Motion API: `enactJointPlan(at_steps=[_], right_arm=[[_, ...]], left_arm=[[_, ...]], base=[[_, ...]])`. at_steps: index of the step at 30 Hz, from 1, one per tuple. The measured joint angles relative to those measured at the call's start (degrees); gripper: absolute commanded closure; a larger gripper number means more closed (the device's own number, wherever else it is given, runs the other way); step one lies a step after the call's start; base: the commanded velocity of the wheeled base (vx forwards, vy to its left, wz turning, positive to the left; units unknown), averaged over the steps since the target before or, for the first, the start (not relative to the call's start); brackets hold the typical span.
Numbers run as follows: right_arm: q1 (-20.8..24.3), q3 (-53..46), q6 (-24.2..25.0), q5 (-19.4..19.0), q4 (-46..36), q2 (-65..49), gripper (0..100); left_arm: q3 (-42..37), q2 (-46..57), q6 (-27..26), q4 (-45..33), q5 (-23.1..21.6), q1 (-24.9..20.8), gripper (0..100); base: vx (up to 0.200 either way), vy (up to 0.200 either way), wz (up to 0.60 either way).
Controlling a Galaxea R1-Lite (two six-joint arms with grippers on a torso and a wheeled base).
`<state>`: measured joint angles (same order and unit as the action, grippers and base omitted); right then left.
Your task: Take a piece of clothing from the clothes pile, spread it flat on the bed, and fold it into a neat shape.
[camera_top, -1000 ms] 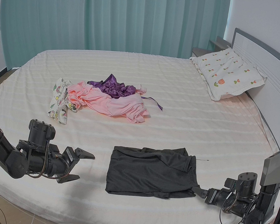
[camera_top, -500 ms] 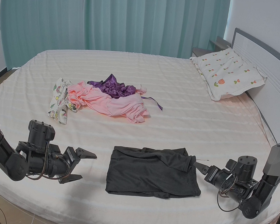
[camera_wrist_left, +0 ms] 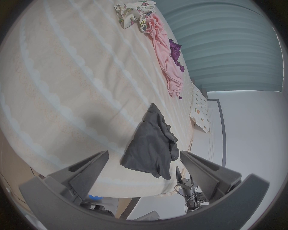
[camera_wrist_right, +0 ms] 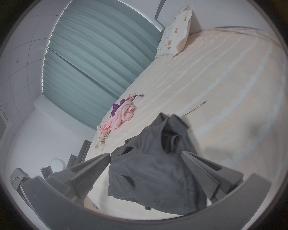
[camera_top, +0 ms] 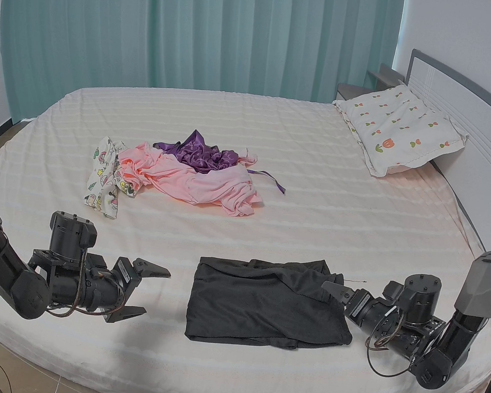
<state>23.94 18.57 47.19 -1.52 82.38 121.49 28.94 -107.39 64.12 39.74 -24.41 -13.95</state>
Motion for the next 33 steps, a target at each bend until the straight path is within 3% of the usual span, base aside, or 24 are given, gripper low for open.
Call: enactJointPlan(at_steps=[3,14,26,33], right_arm=[[1.66,1.90,1.44,-0.09,-1.72,0.80,0],[2.84,6.62,2.16,0.00,-7.36,4.04,0],[3.62,0.48,2.49,0.49,-7.67,1.16,0],[5.16,1.83,3.11,0.24,-7.80,2.29,0]], left_arm=[[0.00,-0.11,0.09,0.38,0.16,0.02,0],[0.09,-1.10,-0.02,0.57,0.57,0.04,0],[-0.02,-1.82,-0.18,0.60,0.60,0.06,0],[-0.09,-2.10,-0.27,0.57,0.60,0.02,0]], base=[[0.200,0.000,0.00],[0.000,0.000,0.00],[0.000,0.000,0.00],[0.000,0.000,0.00]])
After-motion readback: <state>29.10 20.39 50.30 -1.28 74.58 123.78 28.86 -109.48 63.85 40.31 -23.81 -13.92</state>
